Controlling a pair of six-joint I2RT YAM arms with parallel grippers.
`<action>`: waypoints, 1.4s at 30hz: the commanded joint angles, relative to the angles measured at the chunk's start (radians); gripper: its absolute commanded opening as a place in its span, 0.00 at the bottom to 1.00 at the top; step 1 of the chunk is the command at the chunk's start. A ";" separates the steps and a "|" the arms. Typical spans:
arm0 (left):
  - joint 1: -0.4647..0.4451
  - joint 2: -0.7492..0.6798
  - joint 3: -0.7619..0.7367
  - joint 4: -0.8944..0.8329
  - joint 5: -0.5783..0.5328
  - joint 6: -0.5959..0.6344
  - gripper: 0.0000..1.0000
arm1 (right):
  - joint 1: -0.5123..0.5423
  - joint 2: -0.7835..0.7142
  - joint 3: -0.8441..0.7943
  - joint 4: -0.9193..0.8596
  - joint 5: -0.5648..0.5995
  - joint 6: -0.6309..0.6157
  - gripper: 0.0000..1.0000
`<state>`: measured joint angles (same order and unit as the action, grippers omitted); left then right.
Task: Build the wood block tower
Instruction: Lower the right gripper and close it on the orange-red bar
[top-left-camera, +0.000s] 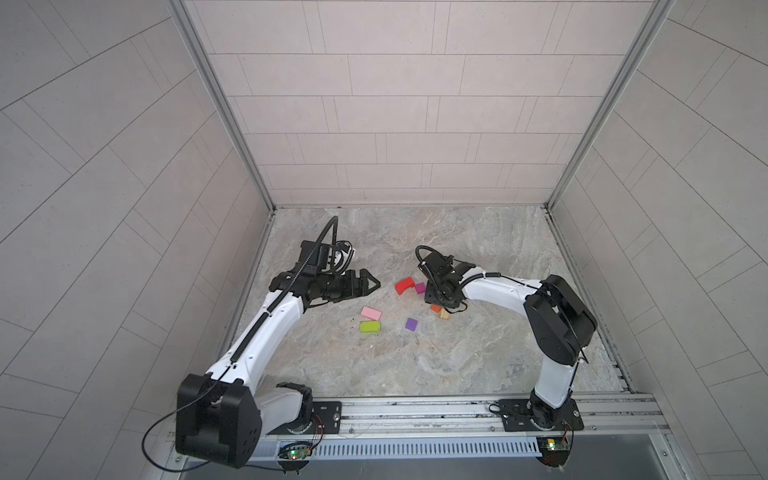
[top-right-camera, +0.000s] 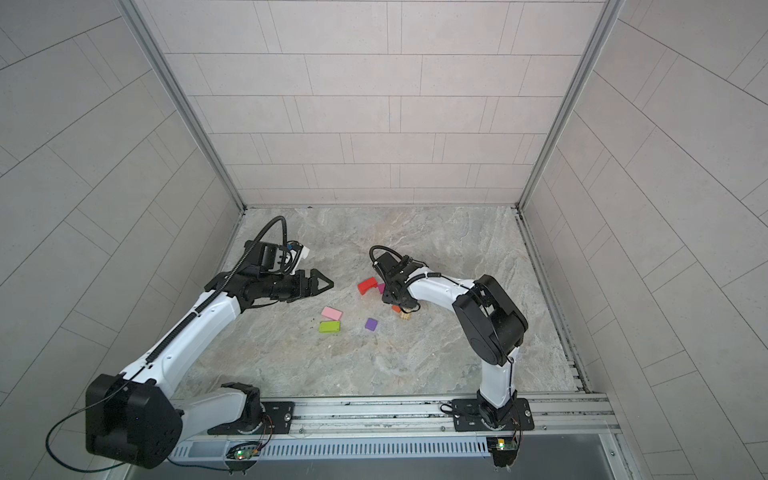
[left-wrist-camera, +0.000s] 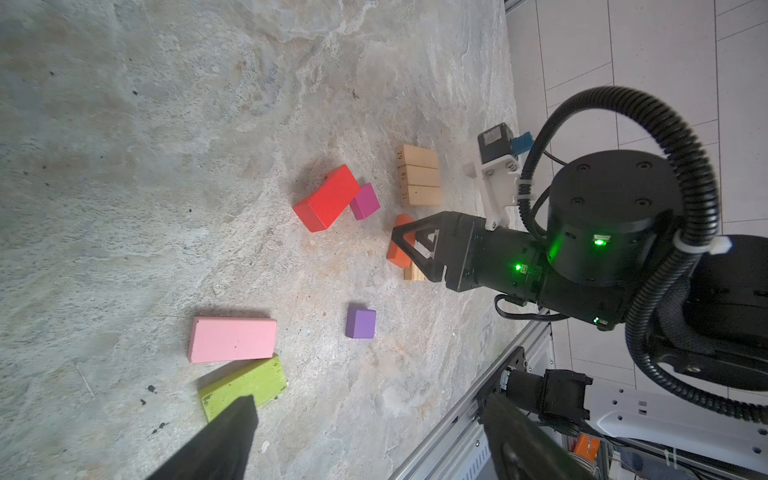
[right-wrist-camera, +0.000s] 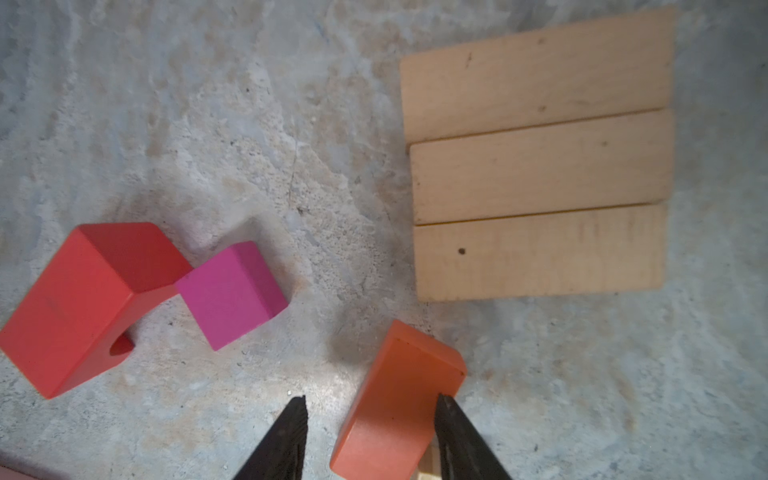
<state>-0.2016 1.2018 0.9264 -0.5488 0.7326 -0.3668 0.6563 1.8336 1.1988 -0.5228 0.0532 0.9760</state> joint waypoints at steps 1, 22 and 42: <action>-0.003 -0.019 -0.010 0.009 0.005 0.000 0.92 | 0.004 0.001 -0.007 -0.019 0.015 0.004 0.51; -0.002 -0.018 -0.012 0.010 0.005 -0.001 0.92 | 0.006 -0.042 -0.018 -0.037 0.034 -0.004 0.57; -0.003 -0.021 -0.012 0.008 0.002 0.002 0.92 | -0.004 0.031 -0.008 -0.008 0.006 0.027 0.54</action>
<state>-0.2016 1.2003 0.9257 -0.5488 0.7326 -0.3664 0.6540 1.8481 1.1713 -0.5194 0.0494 0.9840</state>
